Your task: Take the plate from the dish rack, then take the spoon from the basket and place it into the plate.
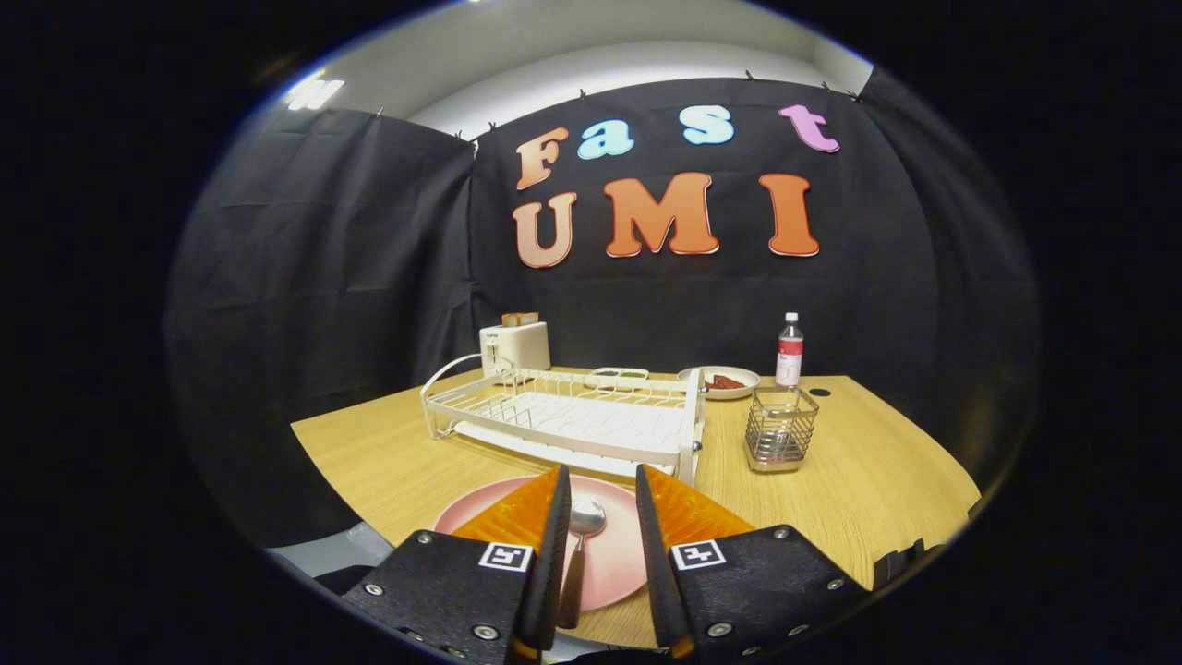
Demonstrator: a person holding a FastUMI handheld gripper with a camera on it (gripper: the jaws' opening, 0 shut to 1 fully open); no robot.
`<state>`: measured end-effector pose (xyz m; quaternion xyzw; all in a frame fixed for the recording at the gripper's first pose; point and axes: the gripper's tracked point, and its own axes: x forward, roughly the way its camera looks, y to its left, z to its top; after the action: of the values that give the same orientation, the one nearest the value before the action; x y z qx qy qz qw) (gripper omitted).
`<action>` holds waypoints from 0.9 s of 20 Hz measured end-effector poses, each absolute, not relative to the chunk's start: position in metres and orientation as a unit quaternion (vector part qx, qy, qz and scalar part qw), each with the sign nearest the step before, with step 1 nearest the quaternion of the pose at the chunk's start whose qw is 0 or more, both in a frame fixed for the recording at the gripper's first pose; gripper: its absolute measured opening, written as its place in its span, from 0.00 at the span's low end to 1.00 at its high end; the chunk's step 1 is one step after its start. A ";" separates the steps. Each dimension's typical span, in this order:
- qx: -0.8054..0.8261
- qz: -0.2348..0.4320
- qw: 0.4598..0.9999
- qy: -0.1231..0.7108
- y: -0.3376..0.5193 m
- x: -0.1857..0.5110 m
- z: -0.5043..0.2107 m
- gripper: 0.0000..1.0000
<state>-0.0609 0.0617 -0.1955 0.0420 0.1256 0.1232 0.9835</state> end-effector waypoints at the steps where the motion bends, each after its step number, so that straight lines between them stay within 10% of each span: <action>1: 0.040 0.113 0.986 0.115 0.059 -0.057 -0.186 0.49; 9: 0.038 0.044 0.998 0.020 0.047 -0.046 -0.100 0.77; 18: 0.028 0.009 1.000 -0.001 0.043 -0.060 -0.097 0.79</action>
<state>-0.0597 0.0434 -0.0968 0.0282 -0.0009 0.0090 0.9996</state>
